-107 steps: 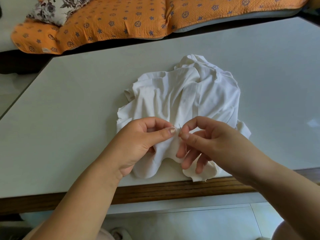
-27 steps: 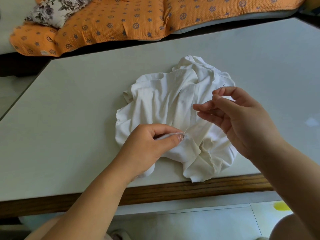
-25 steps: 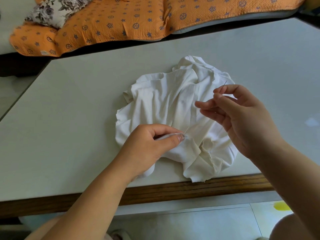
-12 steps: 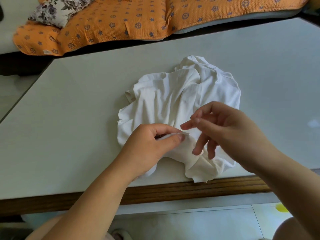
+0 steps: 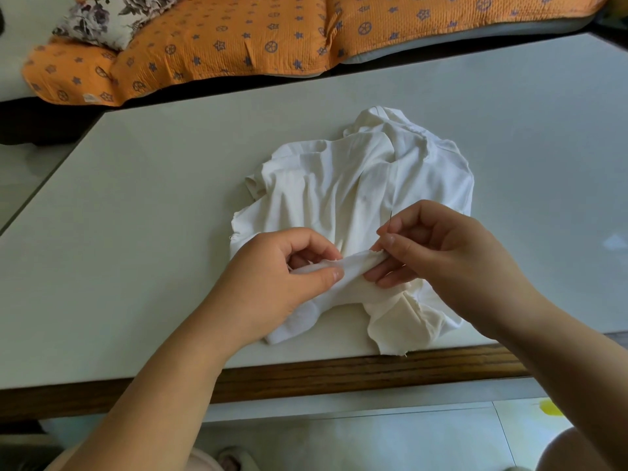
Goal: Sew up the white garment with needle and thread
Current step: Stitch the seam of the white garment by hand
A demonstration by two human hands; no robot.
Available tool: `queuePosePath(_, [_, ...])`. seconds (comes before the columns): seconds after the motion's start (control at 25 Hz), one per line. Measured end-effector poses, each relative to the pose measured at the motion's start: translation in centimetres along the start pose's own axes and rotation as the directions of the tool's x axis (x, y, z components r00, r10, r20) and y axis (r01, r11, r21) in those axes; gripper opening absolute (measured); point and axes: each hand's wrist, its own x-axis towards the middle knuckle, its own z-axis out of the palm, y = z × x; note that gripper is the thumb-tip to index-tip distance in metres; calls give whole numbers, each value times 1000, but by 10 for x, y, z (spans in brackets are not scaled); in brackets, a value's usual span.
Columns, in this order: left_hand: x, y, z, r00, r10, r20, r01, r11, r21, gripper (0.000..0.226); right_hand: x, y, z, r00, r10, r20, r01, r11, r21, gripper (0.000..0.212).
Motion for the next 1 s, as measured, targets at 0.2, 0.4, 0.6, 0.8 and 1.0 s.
queuePosePath(0.2, [0, 0, 0, 996, 52, -69, -46, 995, 91, 16, -1, 0, 0, 1000, -7, -17, 6, 1000, -12, 5])
queuePosePath(0.4, [0, -3, -1, 995, 78, -69, -69, 989, 133, 17, -1, 0, 1, 999, -20, -29, 19, 999, -35, 6])
queuePosePath(0.6, [-1, 1, -2, 997, 80, -16, -77, 990, 121, 14, -2, -2, 0, 999, -28, -39, 27, 999, -33, 8])
queuePosePath(0.8, [3, 0, 0, 983, 174, -58, -145, 933, 330, 6, -4, -4, 2, 999, -27, -28, 26, 999, -20, 6])
queuePosePath(1.0, [-1, 7, 10, 985, 151, -84, -130, 967, 218, 21, -6, -4, 4, 1000, -18, -25, 19, 1000, 6, 6])
